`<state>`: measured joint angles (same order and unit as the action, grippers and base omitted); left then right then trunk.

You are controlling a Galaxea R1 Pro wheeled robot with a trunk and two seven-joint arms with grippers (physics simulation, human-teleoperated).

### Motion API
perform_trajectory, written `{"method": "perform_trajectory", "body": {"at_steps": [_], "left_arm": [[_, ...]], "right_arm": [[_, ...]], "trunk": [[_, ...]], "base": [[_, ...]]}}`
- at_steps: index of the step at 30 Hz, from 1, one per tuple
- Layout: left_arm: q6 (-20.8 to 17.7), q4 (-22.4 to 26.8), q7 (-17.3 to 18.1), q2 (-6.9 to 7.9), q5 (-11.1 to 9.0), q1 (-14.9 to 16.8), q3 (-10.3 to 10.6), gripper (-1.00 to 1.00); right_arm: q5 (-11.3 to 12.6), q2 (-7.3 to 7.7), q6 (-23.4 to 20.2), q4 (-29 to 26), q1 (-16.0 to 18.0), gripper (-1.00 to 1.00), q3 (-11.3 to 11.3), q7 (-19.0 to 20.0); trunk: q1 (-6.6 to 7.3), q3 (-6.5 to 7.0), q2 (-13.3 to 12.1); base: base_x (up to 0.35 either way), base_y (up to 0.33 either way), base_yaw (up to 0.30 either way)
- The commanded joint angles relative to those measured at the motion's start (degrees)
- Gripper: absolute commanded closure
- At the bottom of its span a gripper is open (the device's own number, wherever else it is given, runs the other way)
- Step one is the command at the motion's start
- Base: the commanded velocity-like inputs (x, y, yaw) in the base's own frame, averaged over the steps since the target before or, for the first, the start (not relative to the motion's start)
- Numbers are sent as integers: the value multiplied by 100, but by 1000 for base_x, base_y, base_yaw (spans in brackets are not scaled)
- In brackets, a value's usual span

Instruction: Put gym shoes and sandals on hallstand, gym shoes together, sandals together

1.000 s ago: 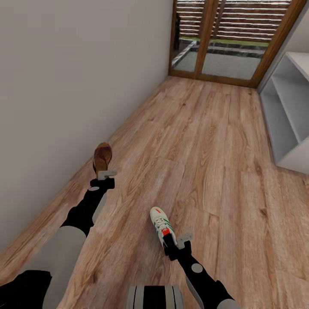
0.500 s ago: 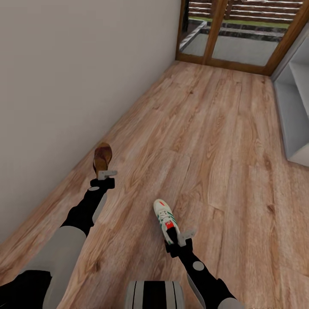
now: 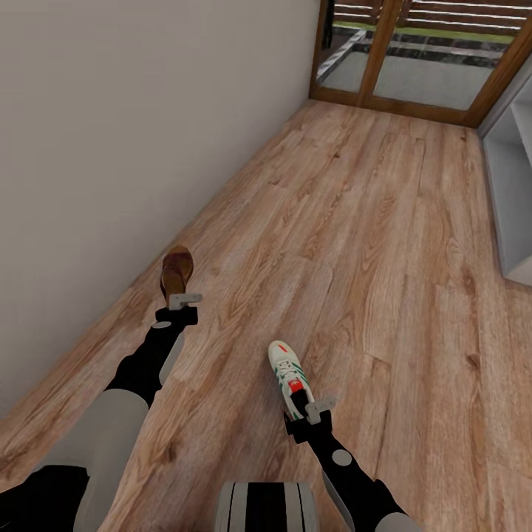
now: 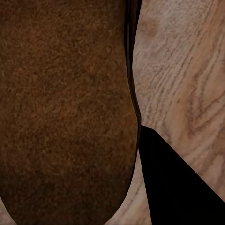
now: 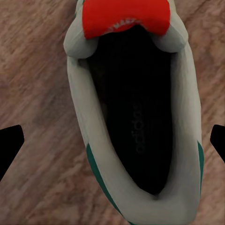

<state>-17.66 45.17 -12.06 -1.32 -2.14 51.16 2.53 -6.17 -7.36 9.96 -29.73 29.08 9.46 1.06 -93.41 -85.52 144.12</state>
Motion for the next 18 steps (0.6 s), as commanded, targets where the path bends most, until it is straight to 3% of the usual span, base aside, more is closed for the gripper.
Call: {"method": "perform_trajectory", "body": {"at_steps": [1, 7, 11, 18], "left_arm": [[-36, 7, -33, 2, -5, 1, 23, 100], [-36, 9, -33, 3, -5, 0, 20, 100], [-36, 6, -33, 7, -5, 1, 20, 100], [-36, 9, -33, 7, -4, 0, 19, 100]], "right_arm": [[-59, -2, 15, 2, 2, -100, -15, 8], [-57, -2, 15, 1, 2, -100, -15, 8], [-56, -2, 15, -1, 2, -100, -20, 8], [-55, -2, 16, -6, 2, -100, -23, 0]], "trunk": [[1, -3, 1], [1, -20, 1], [-9, -139, 7], [-9, -167, 7]], "base": [[0, 0, 2], [0, 0, -57], [0, 0, -56], [0, 0, -6]]}}
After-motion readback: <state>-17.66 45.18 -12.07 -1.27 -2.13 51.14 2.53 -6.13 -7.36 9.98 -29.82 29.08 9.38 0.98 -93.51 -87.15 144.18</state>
